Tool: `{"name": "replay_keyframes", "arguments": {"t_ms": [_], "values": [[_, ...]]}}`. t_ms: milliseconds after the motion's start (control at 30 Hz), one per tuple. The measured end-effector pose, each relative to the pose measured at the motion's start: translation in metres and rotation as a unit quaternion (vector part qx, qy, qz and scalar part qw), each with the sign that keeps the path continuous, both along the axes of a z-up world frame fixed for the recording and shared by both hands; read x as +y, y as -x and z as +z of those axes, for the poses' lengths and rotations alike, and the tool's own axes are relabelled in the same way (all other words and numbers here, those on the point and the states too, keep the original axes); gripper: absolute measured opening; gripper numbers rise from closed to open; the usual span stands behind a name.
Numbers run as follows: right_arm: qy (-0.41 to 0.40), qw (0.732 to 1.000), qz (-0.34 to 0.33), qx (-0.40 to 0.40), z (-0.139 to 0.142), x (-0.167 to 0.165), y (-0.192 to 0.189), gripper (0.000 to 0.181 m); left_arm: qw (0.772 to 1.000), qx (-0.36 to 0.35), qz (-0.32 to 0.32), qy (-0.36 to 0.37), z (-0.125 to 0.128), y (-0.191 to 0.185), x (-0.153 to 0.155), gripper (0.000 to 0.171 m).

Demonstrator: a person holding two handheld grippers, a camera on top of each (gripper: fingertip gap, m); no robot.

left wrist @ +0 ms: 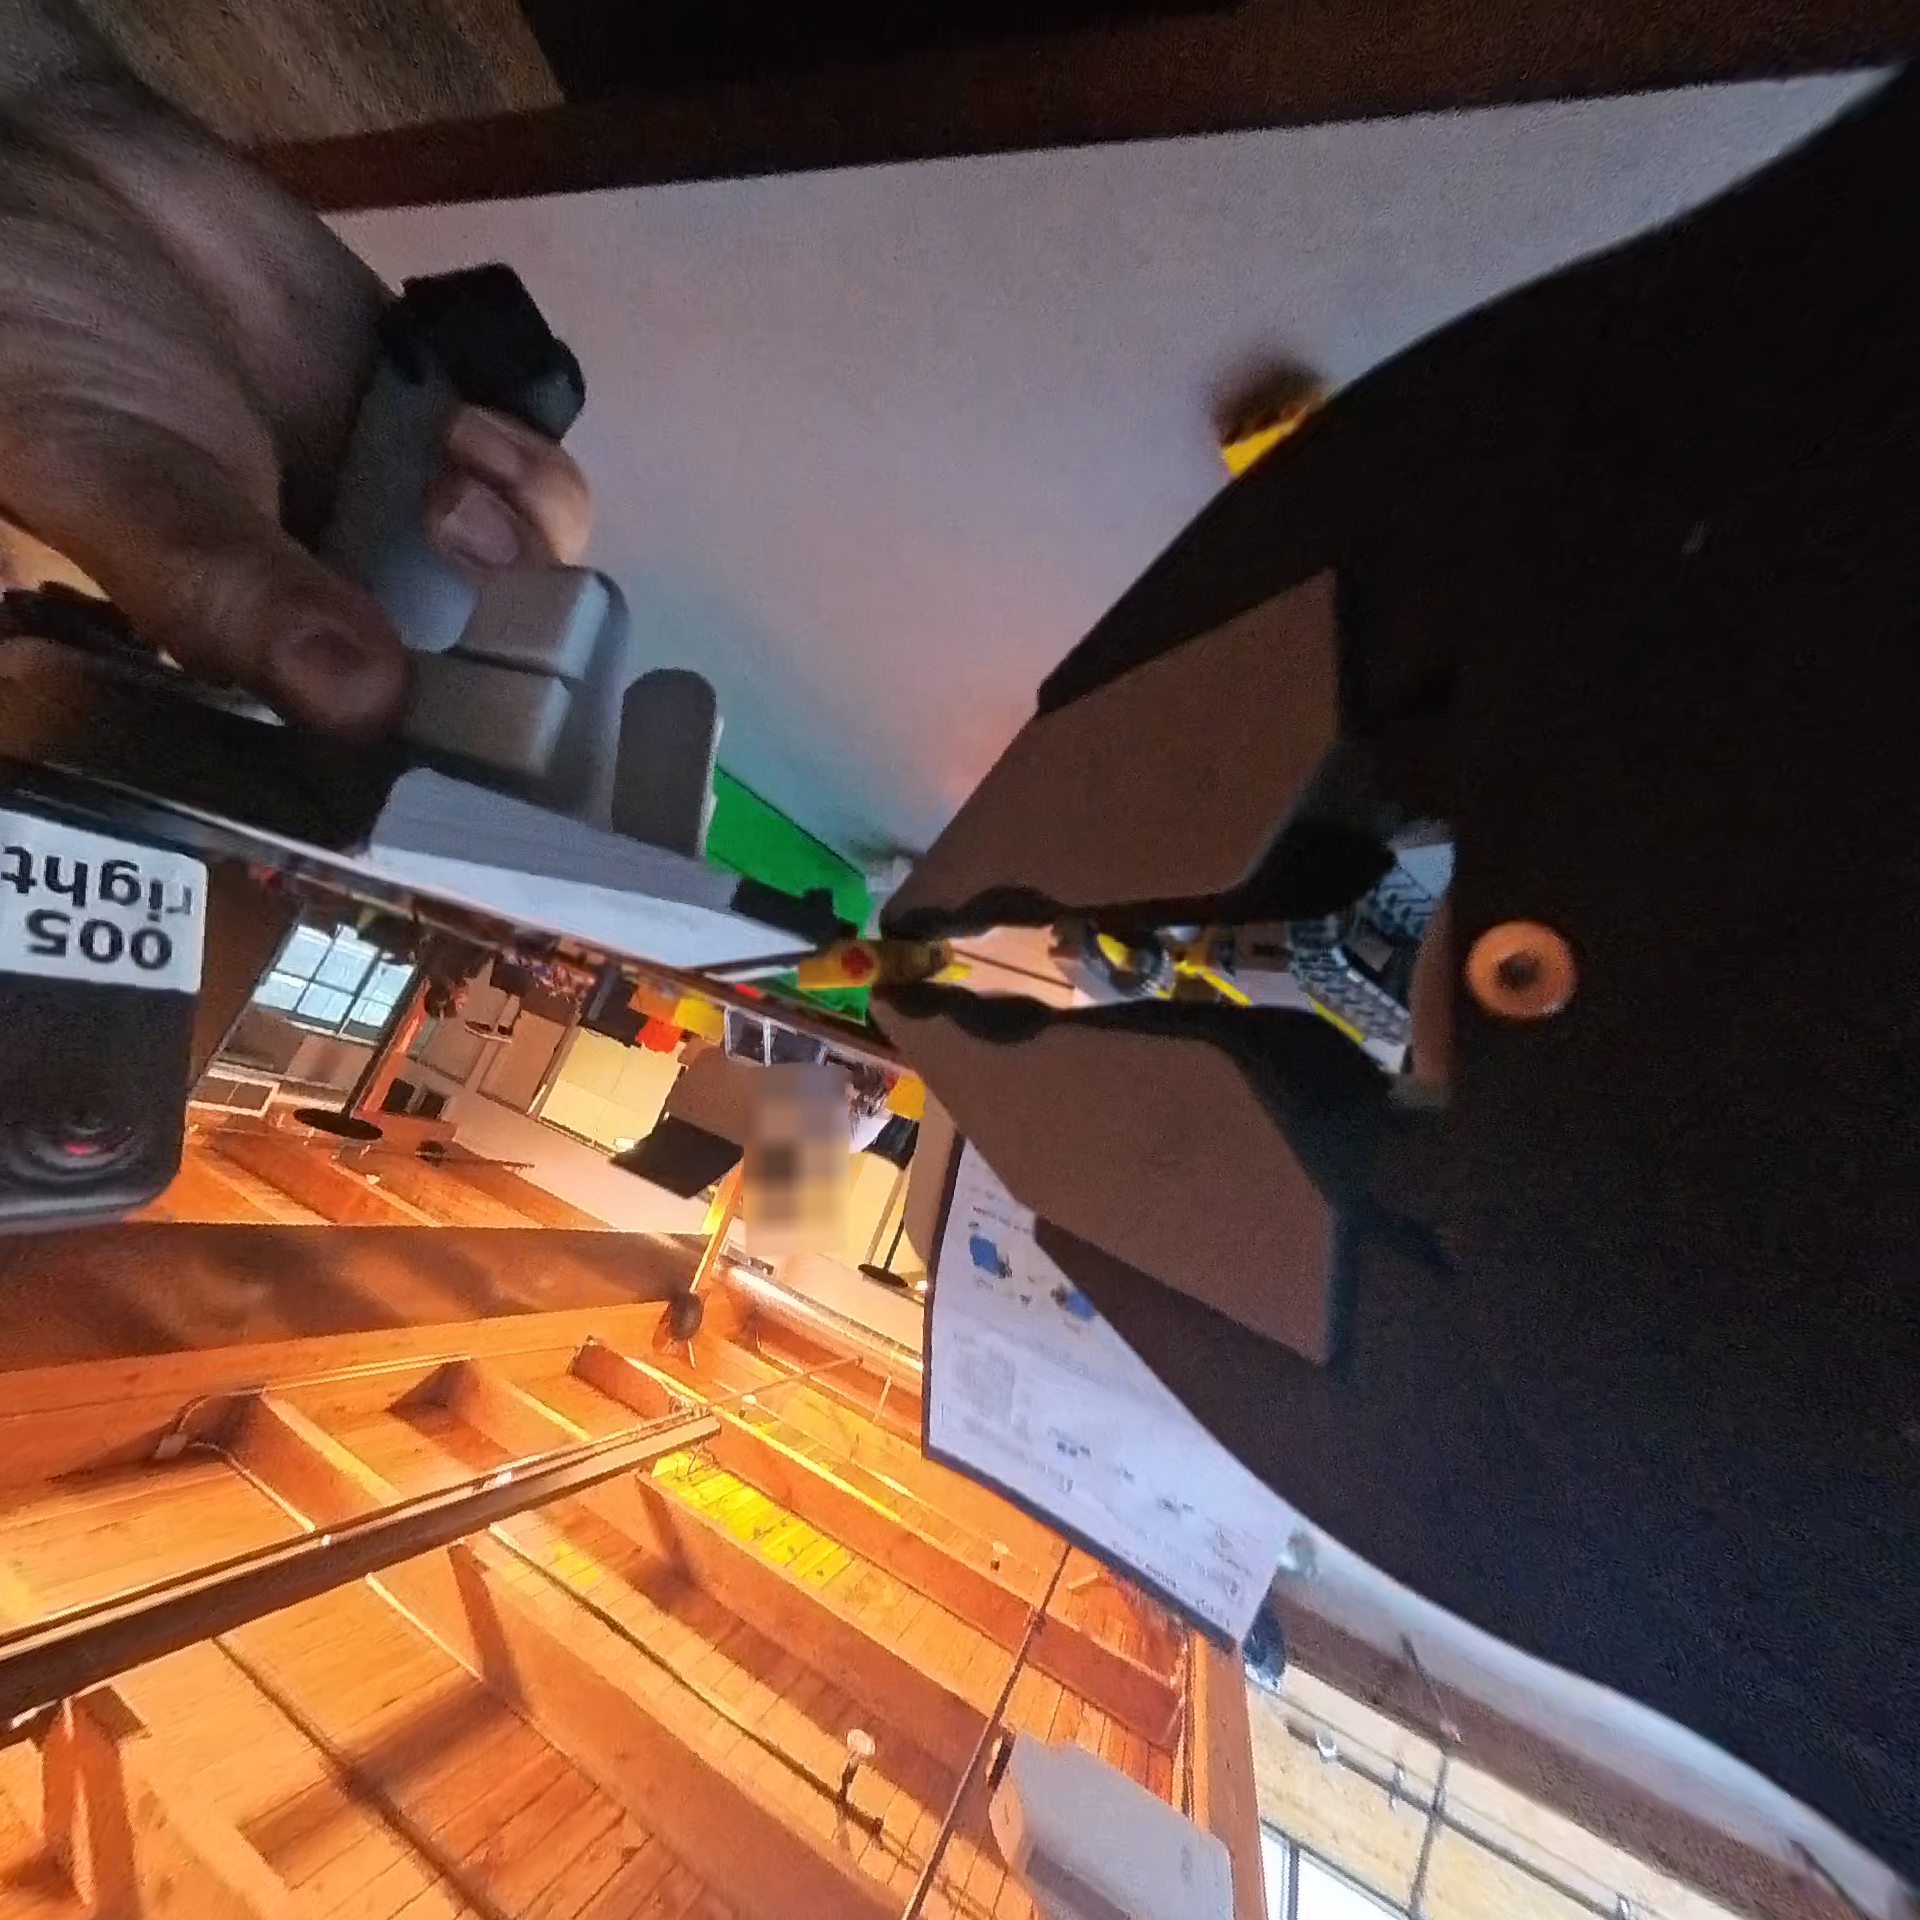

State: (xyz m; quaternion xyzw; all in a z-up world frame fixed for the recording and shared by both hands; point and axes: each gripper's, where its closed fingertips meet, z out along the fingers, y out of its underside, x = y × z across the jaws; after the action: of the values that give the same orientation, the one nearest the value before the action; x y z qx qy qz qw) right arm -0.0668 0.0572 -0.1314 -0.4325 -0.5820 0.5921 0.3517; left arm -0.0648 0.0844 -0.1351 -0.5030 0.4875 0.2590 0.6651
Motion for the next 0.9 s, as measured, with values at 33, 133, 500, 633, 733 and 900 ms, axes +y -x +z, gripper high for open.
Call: {"name": "replay_keyframes", "arguments": {"t_ms": [33,133,500,633,733,900], "values": [[-0.013,1.000,0.002,-0.002,-0.001,-0.001,-0.001,0.004,1.000,-0.002,-0.006,0.012,-0.002,-0.001,-0.001,0.004],[-0.105,0.994,0.012,-0.008,-0.003,-0.007,-0.007,0.007,0.999,0.019,-0.034,0.026,-0.005,-0.005,-0.009,0.004],[-0.410,0.909,0.035,-0.072,-0.018,-0.022,-0.027,0.013,0.988,0.064,-0.088,0.107,-0.027,-0.022,-0.025,0.005],[-0.435,0.897,0.032,-0.077,-0.019,-0.022,-0.029,0.010,0.988,0.054,-0.095,0.113,-0.026,-0.023,-0.027,0.004],[-0.436,0.896,0.030,-0.078,-0.017,-0.022,-0.029,0.008,0.988,0.042,-0.096,0.113,-0.023,-0.022,-0.027,0.004],[-0.446,0.891,0.026,-0.078,-0.018,-0.022,-0.028,0.008,0.985,0.036,-0.105,0.129,-0.024,-0.026,-0.030,0.005]]}}
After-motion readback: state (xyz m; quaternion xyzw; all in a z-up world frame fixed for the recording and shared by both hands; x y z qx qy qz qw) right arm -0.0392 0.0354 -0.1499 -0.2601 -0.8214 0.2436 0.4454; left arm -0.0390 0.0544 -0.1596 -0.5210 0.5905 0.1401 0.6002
